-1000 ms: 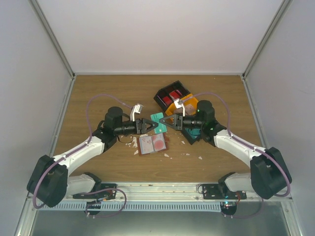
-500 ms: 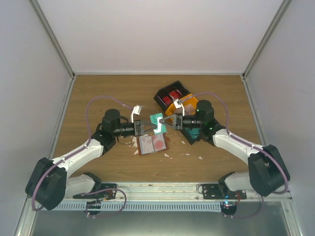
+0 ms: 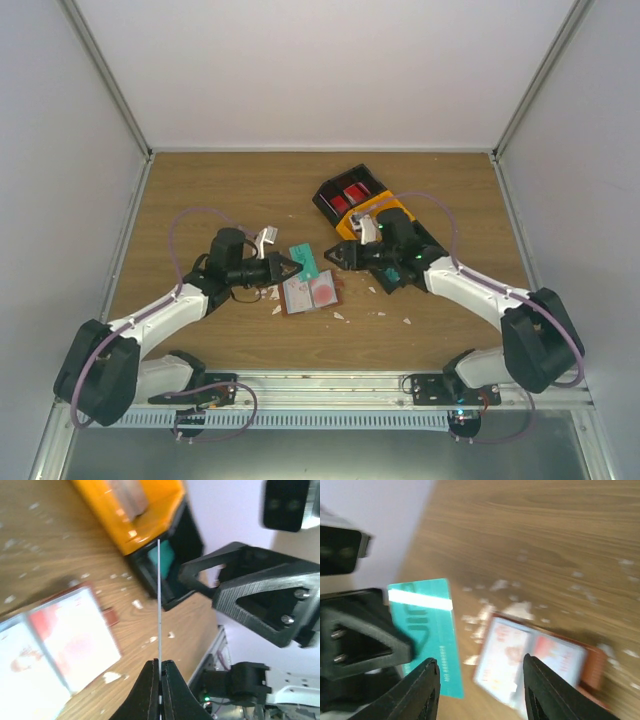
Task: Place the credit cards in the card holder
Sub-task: Pick up the credit card from the storage box, then insert the credit card into the card holder.
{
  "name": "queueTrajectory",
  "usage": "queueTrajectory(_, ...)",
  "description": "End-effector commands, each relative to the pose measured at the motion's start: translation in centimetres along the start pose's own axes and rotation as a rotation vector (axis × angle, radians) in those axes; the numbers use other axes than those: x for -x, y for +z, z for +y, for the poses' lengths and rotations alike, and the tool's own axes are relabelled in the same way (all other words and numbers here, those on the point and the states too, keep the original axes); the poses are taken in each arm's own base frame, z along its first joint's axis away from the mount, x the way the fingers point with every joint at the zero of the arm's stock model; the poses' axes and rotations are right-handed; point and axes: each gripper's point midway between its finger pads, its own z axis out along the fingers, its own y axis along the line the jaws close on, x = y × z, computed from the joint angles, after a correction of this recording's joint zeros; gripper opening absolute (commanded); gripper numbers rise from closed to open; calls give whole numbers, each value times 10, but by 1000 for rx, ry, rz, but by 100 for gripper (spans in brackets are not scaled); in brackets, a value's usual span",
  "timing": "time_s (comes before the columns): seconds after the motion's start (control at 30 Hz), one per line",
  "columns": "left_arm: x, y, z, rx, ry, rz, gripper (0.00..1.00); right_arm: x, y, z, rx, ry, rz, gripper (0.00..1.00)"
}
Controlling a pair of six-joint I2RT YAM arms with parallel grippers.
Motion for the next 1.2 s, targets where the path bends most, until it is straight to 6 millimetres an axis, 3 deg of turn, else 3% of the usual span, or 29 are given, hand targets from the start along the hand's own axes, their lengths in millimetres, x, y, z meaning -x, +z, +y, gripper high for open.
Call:
queueTrajectory(0.0, -26, -1, 60, 169, -111, 40, 0, -21, 2, -56, -505, -107, 68, 49)
queueTrajectory(0.13, -38, 6, 74, 163, -152, 77, 0, -50, 6, -74, -691, -124, 153, 55)
queueTrajectory(0.37, -48, 13, 88, 164, -188, 100, 0, -87, 24, -88, -722, -99, 270, 57)
queueTrajectory(0.63, -59, 23, 90, 99, -194, 144, 0, -110, 25, -101, -734, -47, 324, 46)
queueTrajectory(1.0, -52, 24, 81, 55, -154, 123, 0, -131, 25, -117, -744, 3, 372, 40)
queueTrajectory(1.17, -52, 28, 85, 52, -136, 135, 0, -132, 25, -117, -735, 15, 378, 39)
